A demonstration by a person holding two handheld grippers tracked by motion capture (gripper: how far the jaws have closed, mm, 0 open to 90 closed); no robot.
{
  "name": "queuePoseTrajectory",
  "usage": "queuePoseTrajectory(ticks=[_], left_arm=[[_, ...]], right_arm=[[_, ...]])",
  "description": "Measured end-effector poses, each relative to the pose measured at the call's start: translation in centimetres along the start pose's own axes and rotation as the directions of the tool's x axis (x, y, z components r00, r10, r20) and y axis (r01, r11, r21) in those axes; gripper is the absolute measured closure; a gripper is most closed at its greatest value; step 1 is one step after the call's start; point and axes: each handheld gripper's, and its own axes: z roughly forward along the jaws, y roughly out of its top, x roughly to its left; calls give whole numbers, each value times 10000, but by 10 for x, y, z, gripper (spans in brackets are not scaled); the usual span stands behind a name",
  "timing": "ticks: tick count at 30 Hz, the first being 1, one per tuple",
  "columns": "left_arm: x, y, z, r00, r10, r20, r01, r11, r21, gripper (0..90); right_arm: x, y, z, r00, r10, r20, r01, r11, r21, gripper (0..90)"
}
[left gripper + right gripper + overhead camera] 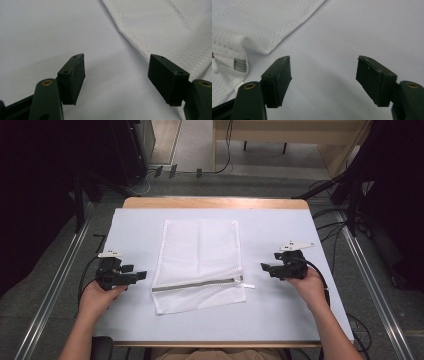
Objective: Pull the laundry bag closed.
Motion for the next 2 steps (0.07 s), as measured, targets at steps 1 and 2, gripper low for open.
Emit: queuePoseTrajectory(ticks=[1,2], left_arm=[[1,0,1,9999,70,-116,-70,10000,-24,287],[1,-1,2,9996,145,-256,-147,9999,-48,267]], right_arm=[[0,-1,1,10000,-61,18,61,10000,23,273],[0,-1,2,9999,-100,30,100,9999,85,268]])
